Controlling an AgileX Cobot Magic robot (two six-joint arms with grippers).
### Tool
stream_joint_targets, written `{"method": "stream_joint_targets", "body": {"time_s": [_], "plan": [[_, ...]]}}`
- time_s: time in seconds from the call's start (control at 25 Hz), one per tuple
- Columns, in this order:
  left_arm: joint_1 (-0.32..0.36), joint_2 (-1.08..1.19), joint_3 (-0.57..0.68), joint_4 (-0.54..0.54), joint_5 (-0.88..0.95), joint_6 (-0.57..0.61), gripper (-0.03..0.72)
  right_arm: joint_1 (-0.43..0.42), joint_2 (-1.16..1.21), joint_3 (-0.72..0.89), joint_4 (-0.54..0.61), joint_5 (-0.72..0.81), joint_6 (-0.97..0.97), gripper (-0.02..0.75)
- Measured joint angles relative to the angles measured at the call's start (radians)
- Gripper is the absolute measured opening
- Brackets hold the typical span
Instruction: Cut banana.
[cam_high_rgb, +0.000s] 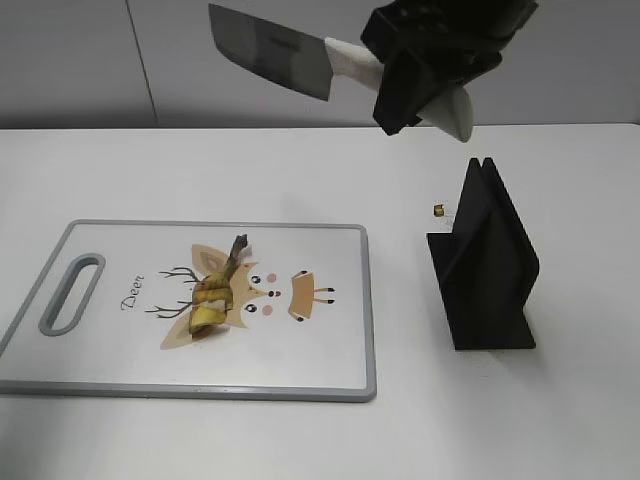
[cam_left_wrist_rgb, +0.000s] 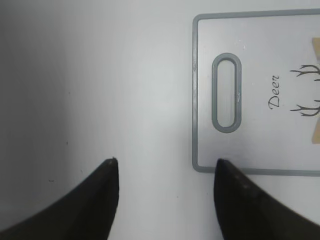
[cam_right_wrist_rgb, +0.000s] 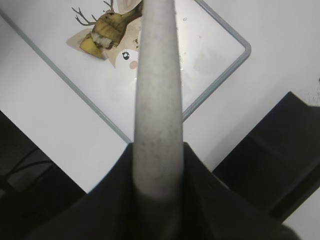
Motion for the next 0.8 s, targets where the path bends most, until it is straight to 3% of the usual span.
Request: {"method": "stream_joint_targets", "body": {"time_s": [0.28,0.56,0.8], "plan": [[0.000,-0.210,0.112,-0.007,0.001,0.000,0.581,0.000,-0.156,0.173,0.004,-0.002,0.185,0.160],[0.000,-0.469,0.285,-0.008,-0.003,0.000,0.581,0.000,-0.312,0.356,0.004,-0.120,0.291,0.160],[0.000,-0.694,0.462,-0.010,-0.018,0.000,0.581,0.000,-0.412,0.480,-0.083,-0.165,0.422,0.160]]}}
